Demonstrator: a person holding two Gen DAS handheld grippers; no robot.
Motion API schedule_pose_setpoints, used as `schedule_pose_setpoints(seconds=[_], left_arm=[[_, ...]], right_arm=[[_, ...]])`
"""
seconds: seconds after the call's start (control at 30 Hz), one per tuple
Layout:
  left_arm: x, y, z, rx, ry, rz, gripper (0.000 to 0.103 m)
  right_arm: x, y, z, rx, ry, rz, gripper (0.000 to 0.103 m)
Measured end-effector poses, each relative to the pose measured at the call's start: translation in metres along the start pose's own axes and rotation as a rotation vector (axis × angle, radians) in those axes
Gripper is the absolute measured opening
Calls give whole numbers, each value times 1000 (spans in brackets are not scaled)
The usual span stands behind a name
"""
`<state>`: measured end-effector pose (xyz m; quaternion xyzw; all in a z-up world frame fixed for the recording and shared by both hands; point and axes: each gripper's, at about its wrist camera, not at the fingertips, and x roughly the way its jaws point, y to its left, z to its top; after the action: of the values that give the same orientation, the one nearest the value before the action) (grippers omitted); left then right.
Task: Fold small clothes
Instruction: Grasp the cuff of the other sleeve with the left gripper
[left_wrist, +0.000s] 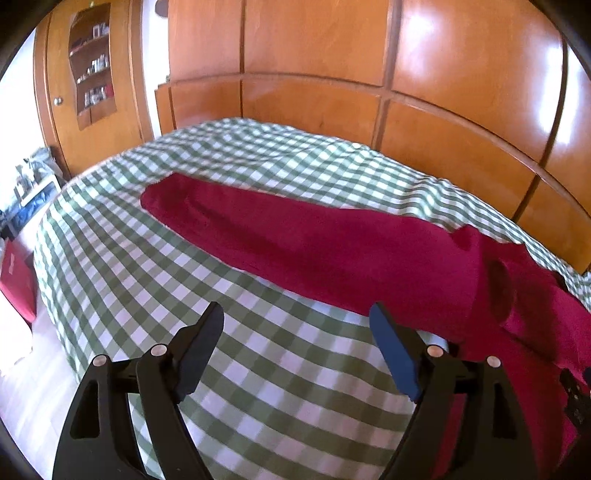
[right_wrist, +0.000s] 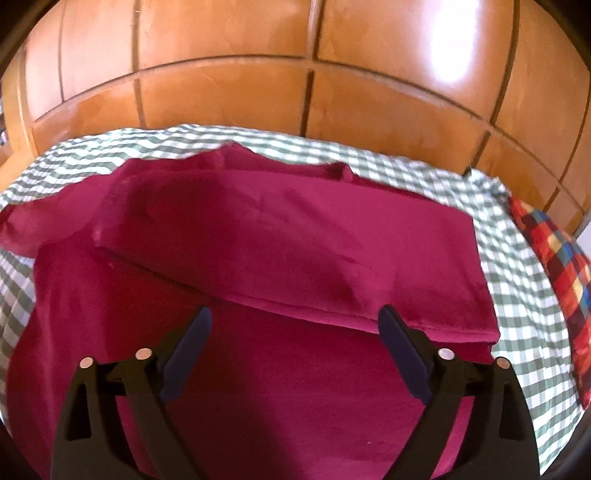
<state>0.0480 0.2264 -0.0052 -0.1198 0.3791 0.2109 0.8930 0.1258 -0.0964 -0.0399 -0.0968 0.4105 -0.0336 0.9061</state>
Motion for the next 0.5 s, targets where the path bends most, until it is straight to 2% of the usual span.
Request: schedule_pose_setpoints(seconds=[0.23,0.33,0.43,0.5], left_arm=[[51,53,27,-124,78,31,83],[75,84,38,-227,120,46,83],[96,113,46,-354,156,24,83],[102,123,48,-399,150,11,83]], right_arm=[[-3,25,-6,-90,-16,-5,91],[2,30,-11,-94,-2,8,91],[6,30,-12,-82,6,16,92],[10,27,-13,-65,16,28,93]])
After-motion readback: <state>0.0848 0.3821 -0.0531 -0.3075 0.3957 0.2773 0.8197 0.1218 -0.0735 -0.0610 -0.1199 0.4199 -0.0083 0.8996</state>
